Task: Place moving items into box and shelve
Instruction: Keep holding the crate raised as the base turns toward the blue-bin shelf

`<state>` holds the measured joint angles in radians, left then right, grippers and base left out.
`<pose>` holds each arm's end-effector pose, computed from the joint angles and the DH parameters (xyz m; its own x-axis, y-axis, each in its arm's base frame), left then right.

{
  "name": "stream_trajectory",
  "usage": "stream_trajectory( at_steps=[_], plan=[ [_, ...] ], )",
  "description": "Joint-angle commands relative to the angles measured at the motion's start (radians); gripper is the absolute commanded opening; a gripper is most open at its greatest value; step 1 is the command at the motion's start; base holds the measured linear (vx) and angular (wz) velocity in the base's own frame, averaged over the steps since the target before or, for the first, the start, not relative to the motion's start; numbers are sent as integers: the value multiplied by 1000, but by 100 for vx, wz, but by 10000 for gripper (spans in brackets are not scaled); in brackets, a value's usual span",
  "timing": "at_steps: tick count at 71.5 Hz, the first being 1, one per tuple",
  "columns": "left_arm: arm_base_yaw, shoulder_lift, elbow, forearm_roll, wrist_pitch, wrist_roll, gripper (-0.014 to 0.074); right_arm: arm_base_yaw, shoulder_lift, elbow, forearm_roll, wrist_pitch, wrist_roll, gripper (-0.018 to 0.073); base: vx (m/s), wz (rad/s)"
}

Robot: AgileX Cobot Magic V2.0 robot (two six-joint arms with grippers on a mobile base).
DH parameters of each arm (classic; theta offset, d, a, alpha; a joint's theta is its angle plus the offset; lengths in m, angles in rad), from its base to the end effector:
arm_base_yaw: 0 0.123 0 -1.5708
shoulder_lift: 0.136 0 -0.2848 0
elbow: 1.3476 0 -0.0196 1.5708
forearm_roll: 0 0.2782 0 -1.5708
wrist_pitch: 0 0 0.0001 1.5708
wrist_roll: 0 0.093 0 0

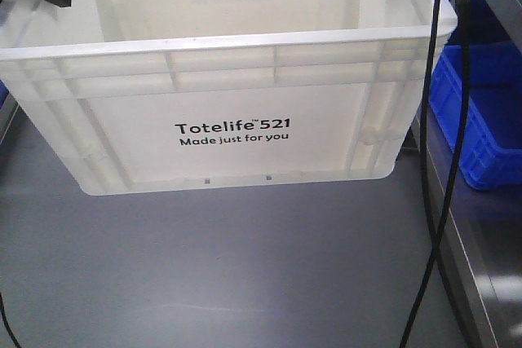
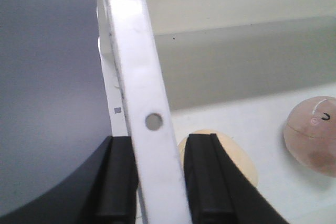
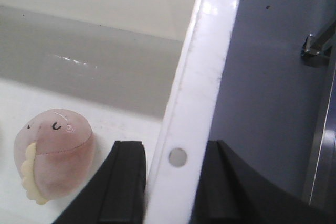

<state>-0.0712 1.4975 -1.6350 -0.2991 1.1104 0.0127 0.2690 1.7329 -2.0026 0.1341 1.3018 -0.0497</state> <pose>0.3400 -0.0489 0.4199 -0.7843 -0.0631 -0.6171 0.1434 0.9494 -0.2794 0.3743 0.1156 0.4361 -0.7752 -0.2280 -0.5891 -0.3474 0.9328 0.0961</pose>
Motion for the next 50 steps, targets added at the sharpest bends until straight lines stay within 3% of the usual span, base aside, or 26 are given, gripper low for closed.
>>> stream_trajectory(
  at_steps=[1,50],
  plan=[
    [-25,-51,-48,-212,-125,9,-17,25,-66,-44,164,-75,-36,-11,41,-23],
    [-25,-51,-48,-212,-123,9,-17,25,-66,-44,164,-75,-36,-11,44,-9]
  ],
)
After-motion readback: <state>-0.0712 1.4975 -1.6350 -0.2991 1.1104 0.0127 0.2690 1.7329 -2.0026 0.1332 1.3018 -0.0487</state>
